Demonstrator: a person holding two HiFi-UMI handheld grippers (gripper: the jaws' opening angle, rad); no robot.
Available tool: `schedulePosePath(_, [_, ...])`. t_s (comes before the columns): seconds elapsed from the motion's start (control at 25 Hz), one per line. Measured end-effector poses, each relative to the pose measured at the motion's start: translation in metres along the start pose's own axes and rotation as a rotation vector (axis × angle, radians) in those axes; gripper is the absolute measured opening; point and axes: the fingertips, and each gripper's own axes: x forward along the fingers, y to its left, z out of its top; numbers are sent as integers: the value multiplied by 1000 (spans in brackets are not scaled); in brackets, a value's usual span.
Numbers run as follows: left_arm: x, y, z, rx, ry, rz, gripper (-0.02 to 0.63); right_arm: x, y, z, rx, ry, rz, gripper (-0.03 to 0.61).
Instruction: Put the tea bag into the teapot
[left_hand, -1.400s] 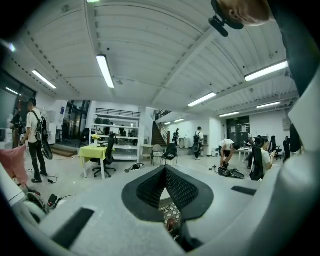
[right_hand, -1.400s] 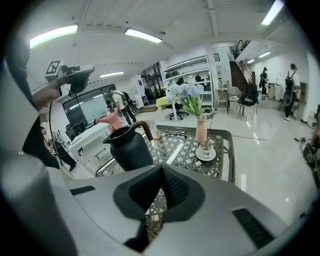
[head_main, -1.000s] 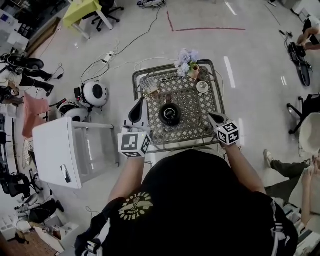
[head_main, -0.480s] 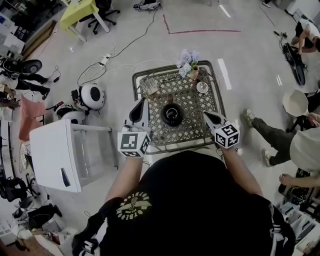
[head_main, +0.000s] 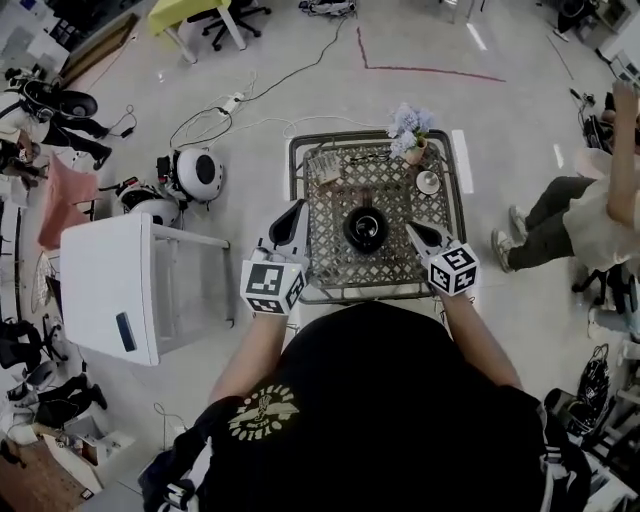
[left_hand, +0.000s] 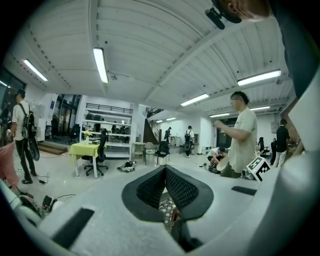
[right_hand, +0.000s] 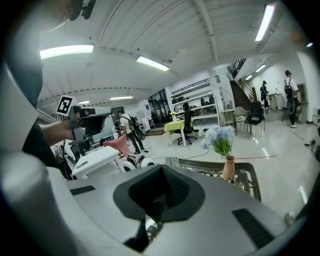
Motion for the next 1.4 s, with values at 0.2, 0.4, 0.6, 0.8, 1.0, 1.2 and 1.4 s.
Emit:
schedulePosePath(0.2, [-13,14,-7,0,5,36,-5,30,13,4,-38,14,49,9])
schedulePosePath(0.4, [-23,20,-2,15,-8,49,-5,53,34,10,-92,9,92,25])
schedulePosePath(0.6, [-29,14,-7,12,14,51,-5,52,45,13,-115,2,126,121])
schedulePosePath(0.8, [-23,9,-10,13,23,40,-5,44,44,23,-166,-52,119,9])
schedulePosePath(1.0, [-12,2,-8,12,23,32,-5,40,39,27,-154,-59,142,11])
schedulePosePath(1.2, [1,-9,-7,6,26,28,-5,26,26,33,-155,-72,146,11])
schedulePosePath(1.4, [10,-9,-9,-10,27,54,-5,13,14,35,-153,-75,143,9])
